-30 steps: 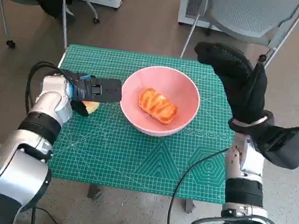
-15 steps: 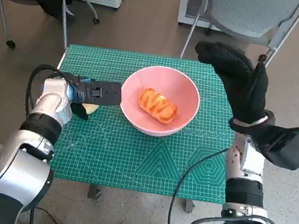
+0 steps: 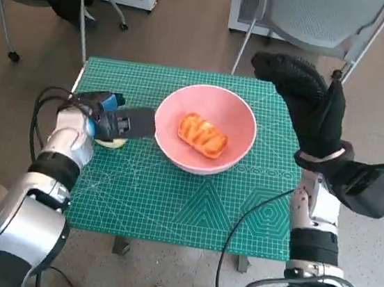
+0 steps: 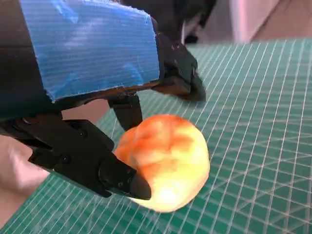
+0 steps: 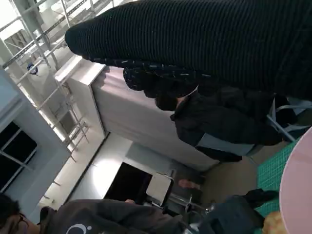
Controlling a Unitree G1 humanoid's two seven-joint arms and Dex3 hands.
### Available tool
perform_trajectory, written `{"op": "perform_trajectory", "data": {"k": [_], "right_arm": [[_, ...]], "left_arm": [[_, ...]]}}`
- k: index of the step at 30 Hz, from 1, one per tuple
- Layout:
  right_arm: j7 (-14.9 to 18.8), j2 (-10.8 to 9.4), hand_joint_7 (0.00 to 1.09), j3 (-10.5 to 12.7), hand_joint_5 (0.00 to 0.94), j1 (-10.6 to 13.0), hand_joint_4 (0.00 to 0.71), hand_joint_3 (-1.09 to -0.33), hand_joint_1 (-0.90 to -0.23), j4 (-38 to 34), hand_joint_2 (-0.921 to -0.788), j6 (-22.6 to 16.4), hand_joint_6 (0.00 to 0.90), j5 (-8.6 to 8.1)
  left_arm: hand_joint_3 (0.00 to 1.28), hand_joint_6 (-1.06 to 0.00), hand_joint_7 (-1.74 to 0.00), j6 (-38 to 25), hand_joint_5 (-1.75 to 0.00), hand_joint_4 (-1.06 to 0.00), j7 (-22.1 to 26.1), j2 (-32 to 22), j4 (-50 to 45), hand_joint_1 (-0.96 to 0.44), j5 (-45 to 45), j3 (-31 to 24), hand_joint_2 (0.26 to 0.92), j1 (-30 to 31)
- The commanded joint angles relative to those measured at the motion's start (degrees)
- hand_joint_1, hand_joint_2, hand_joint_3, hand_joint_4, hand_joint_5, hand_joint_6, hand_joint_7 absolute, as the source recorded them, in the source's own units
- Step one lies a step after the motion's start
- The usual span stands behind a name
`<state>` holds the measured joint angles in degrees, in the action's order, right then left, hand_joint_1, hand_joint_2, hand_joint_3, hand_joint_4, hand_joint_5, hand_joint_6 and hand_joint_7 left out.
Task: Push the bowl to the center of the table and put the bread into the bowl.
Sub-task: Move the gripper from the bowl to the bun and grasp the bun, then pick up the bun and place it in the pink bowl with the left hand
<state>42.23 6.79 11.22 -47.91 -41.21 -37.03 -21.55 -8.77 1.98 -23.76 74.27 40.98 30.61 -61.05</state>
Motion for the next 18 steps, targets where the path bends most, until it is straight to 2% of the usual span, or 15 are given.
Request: {"op": "perform_trajectory", "data": {"k": [1, 2, 4, 5, 6, 8, 10, 13, 14, 16, 18], "right_arm": [[0.38, 0.05, 0.20, 0.04, 0.000, 1.09, 0.015, -0.878, -0.736, -0.21, -0.921, 0.71, -0.001, -0.40], [0.42, 0.03, 0.20, 0.04, 0.000, 1.03, 0.015, -0.878, -0.735, -0.26, -0.921, 0.72, -0.001, -0.46], [0.53, 0.00, 0.20, 0.05, 0.000, 0.93, 0.015, -0.877, -0.735, -0.37, -0.921, 0.71, -0.001, -0.57], [0.58, -0.02, 0.20, 0.05, 0.000, 0.85, 0.015, -0.877, -0.735, -0.47, -0.921, 0.69, -0.001, -0.60], [0.60, -0.04, 0.20, 0.05, 0.000, 0.80, 0.015, -0.877, -0.735, -0.55, -0.921, 0.66, -0.001, -0.62], [0.73, -0.08, 0.20, 0.07, 0.000, 0.71, 0.015, -0.877, -0.735, -0.77, -0.921, 0.54, -0.001, -0.70], [0.84, -0.07, 0.20, 0.09, 0.000, 0.59, 0.015, -0.877, -0.735, -1.02, -0.921, 0.41, -0.001, -0.77], [0.90, -0.06, 0.20, 0.10, 0.000, 0.36, 0.014, -0.876, -0.735, -1.43, -0.921, 0.28, -0.001, -0.77], [0.94, -0.06, 0.20, 0.10, 0.000, 0.28, 0.014, -0.876, -0.735, -1.56, -0.921, 0.25, -0.001, -0.78], [1.01, -0.07, 0.20, 0.10, 0.000, 0.18, 0.013, -0.877, -0.735, -1.75, -0.921, 0.16, -0.001, -0.80], [1.02, -0.09, 0.20, 0.08, 0.000, 0.06, 0.013, -0.877, -0.735, -1.97, -0.921, 0.02, -0.001, -0.74]], "left_arm": [[0.94, -0.57, -1.59, 0.54, -1.22, -0.73, -0.43, 0.24, 0.20, 0.01, 0.60, 0.81, 0.438, 1.17], [0.96, -0.56, -1.60, 0.48, -1.22, -0.73, -0.05, 0.22, 0.24, 0.00, 0.34, 0.65, 0.428, 1.06], [0.89, -0.57, -1.55, 0.45, -1.19, -0.75, 0.43, 0.16, 0.26, 0.00, -0.04, 0.39, 0.465, 0.92], [0.82, -0.57, -1.49, 0.48, -1.19, -0.75, 0.57, 0.10, 0.27, 0.00, -0.17, 0.28, 0.499, 0.87], [0.70, -0.58, -1.41, 0.50, -1.16, -0.77, 0.62, 0.07, 0.28, 0.00, -0.24, 0.24, 0.560, 0.85], [0.58, -0.59, -1.30, 0.55, -1.15, -0.79, 0.48, -0.05, 0.25, 0.00, -0.46, 0.07, 0.624, 0.86], [0.59, -0.60, -1.27, 0.43, -1.18, -0.78, 0.40, -0.13, 0.23, 0.00, -0.71, -0.09, 0.616, 0.83], [0.55, -0.61, -1.23, 0.33, -1.20, -0.78, 0.33, -0.23, 0.18, 0.00, -1.04, -0.28, 0.640, 0.77], [0.51, -0.60, -1.21, 0.50, -1.19, -0.78, 0.21, -0.34, 0.08, 0.00, -1.15, -0.37, 0.661, 0.81], [0.33, -0.61, -1.16, 0.83, -1.17, -0.78, 0.00, -0.55, -0.07, 0.00, -1.39, -0.59, 0.762, 0.88], [0.26, -0.60, -1.14, 1.08, -1.16, -0.78, -0.15, -0.73, -0.19, 0.00, -1.55, -0.75, 0.801, 0.92]]}}
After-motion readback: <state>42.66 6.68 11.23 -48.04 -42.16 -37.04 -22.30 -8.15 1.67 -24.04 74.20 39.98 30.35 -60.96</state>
